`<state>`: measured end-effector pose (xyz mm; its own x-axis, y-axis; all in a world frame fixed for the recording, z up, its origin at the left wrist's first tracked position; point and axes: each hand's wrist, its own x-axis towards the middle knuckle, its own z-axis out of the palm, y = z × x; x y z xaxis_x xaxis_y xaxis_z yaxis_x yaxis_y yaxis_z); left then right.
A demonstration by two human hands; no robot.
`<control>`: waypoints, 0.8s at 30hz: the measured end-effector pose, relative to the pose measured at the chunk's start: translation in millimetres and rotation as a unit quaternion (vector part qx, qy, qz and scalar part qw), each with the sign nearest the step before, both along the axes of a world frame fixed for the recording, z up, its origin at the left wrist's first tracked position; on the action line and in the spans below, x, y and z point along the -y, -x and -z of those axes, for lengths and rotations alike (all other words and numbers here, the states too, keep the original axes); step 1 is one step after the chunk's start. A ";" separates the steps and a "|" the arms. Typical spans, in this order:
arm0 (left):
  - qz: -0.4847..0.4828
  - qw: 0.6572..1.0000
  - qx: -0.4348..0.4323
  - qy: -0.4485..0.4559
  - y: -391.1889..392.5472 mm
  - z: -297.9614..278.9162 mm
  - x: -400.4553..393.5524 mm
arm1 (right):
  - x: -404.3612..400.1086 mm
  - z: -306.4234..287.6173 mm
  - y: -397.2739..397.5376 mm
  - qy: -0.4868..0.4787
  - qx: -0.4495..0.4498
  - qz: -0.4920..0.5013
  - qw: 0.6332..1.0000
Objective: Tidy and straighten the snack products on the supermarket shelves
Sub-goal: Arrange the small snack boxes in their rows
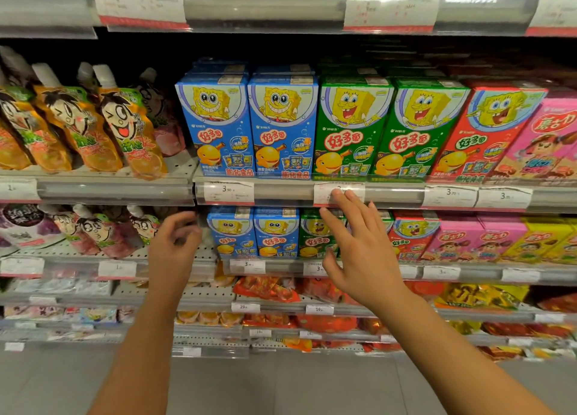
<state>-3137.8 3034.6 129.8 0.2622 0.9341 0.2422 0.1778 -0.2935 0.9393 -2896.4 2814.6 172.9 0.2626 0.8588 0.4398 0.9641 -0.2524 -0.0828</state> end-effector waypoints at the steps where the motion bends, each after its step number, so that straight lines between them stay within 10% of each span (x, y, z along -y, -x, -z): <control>1: -0.028 1.000 0.002 0.000 2.9 6.7 11.1 | 0.8 1.6 0.6 0.005 -0.004 0.001 1.000; 6: -0.045 0.989 -0.100 -0.104 8.3 39.9 59.5 | 5.7 13.6 4.8 0.024 -0.016 0.003 1.000; 12: -0.041 0.886 -0.198 -0.417 -7.3 12.0 65.6 | -1.8 22.4 10.4 -0.008 -0.041 0.003 0.999; 24: -0.054 0.874 -0.327 -0.354 -26.9 -10.1 17.2 | -5.3 52.9 29.2 -0.168 -0.131 -0.059 0.975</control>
